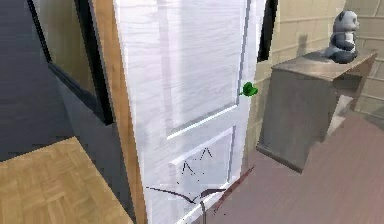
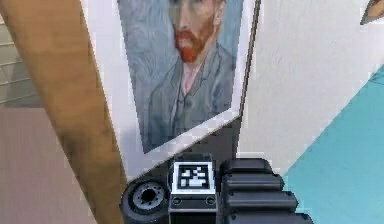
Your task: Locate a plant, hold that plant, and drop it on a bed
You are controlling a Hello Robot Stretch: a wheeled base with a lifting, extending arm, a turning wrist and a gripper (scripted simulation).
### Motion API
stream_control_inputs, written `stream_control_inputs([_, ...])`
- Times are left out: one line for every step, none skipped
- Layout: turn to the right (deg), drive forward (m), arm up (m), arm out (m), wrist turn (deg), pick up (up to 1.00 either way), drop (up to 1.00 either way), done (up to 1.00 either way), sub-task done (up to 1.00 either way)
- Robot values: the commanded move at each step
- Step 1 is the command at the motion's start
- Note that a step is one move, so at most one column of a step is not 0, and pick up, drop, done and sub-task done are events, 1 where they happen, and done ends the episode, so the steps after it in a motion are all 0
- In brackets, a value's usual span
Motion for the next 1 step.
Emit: stream_control_inputs([0.0, 0.30, 0.00, 0.00, 0.0, 0.00, 0.00, 0.00, 0.00])
